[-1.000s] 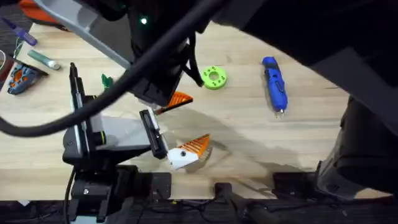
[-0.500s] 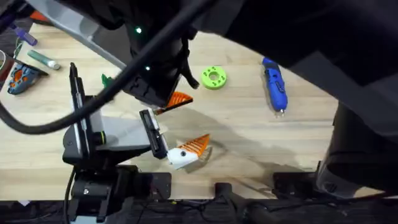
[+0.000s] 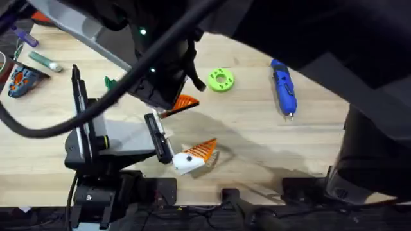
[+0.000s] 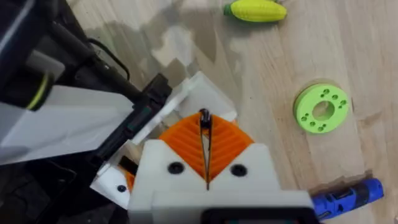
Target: Pick up the gripper from the table and insert it into the empty holder that is missing its gripper. Then pick up a screw, insert it into the mounting hole, and use the screwdriver to tighten it. Finally, clean up the table by picking up the vegetable and placing it into the bucket.
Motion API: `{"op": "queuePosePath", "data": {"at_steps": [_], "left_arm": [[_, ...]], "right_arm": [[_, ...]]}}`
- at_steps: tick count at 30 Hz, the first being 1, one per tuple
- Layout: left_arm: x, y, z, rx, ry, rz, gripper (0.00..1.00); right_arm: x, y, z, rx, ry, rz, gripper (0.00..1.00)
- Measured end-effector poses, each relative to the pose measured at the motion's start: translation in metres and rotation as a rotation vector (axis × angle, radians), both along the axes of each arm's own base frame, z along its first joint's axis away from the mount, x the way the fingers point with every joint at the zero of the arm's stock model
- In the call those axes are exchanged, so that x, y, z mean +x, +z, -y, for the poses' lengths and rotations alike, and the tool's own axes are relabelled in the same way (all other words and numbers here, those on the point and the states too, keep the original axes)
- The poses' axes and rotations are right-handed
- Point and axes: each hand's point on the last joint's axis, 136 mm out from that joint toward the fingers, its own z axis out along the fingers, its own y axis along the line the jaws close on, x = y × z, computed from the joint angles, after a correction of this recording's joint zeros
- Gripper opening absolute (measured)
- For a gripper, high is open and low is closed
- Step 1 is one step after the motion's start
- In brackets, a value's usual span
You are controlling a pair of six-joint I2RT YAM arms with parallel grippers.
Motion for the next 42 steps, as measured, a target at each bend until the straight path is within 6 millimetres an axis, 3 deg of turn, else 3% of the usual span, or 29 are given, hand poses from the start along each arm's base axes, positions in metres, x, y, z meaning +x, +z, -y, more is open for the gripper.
{"op": "queuePosePath", "data": {"at_steps": [42], "left_arm": [[0.0,0.0,0.0,0.0,0.0,0.0,0.988]], "right_arm": [[-0.002,0.0004,-0.0037,0.017,0.009,-0.012,0.007]]}}
